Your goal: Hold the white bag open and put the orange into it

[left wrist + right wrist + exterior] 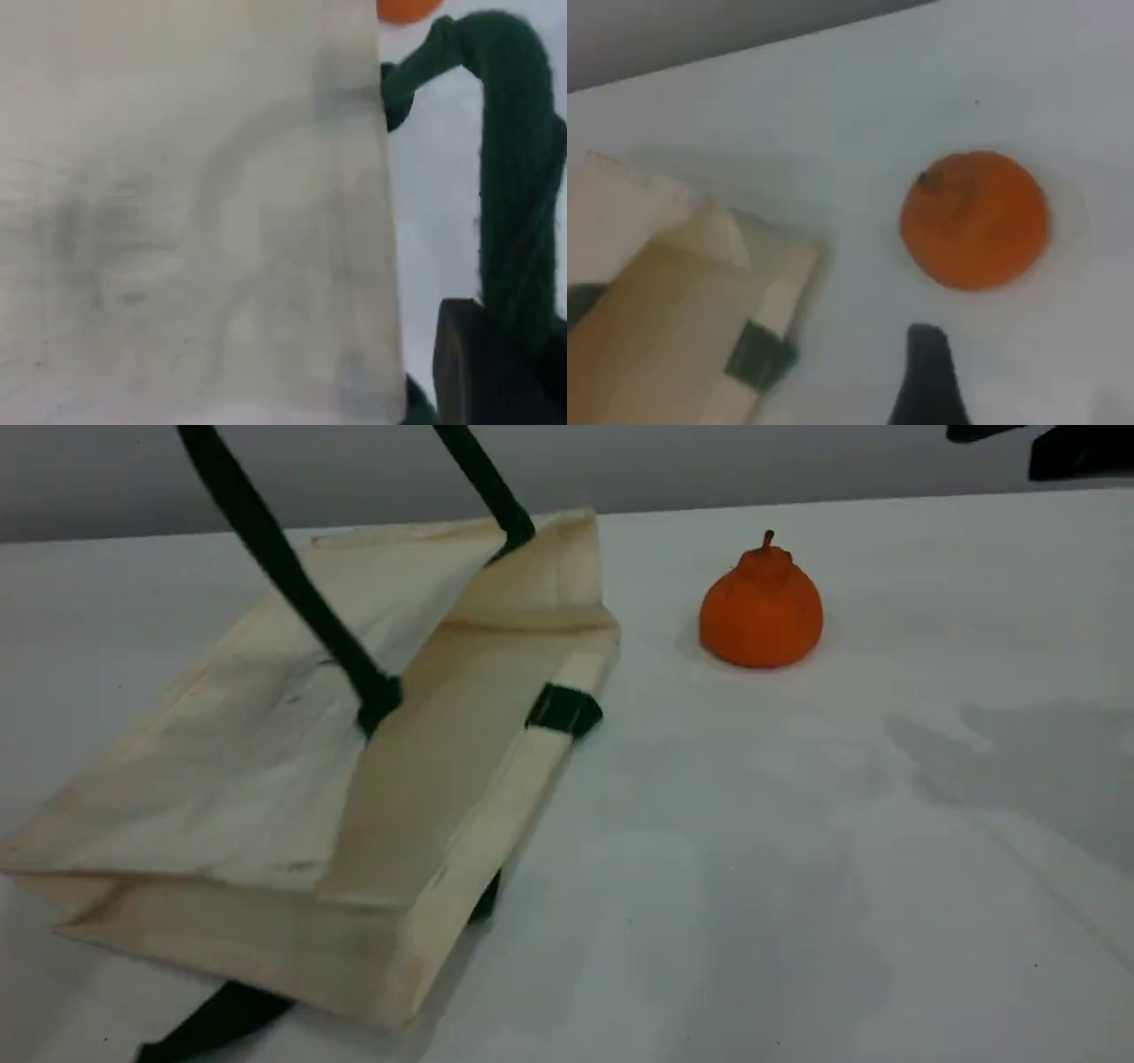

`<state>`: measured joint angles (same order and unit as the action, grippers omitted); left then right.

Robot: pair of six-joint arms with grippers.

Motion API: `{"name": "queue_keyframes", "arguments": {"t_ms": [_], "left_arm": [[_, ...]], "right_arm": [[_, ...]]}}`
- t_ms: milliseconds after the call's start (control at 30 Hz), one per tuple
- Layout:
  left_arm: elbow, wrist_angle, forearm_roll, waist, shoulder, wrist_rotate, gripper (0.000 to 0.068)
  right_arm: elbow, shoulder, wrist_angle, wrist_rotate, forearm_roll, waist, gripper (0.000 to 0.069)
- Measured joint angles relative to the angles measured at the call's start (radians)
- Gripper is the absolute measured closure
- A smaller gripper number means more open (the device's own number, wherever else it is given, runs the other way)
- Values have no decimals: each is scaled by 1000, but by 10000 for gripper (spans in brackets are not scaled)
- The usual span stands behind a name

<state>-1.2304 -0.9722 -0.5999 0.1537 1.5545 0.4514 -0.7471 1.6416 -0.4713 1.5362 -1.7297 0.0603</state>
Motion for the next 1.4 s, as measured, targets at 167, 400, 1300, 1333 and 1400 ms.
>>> {"name": "queue_keyframes", "arguments": {"t_ms": [167,400,1300,1333,1400], "left_arm": [[0,-20,-3,0,-51,0,608],[-69,-76,-3,0,-60,-15,608],[-170,-156,54,46,-61,-50,608],[-170,-159,54,47,-61,-47,608],[-170,-168,53,48,-61,-38,608]], "right_arm": [[-35,64,-19,36,-16,0,197],[-89,125,-89,35,-15,15,197],[-398,456,62,33,-15,131,198],[-404,466,62,33,-15,131,198],[-418,484,62,33,-15,131,198]]}}
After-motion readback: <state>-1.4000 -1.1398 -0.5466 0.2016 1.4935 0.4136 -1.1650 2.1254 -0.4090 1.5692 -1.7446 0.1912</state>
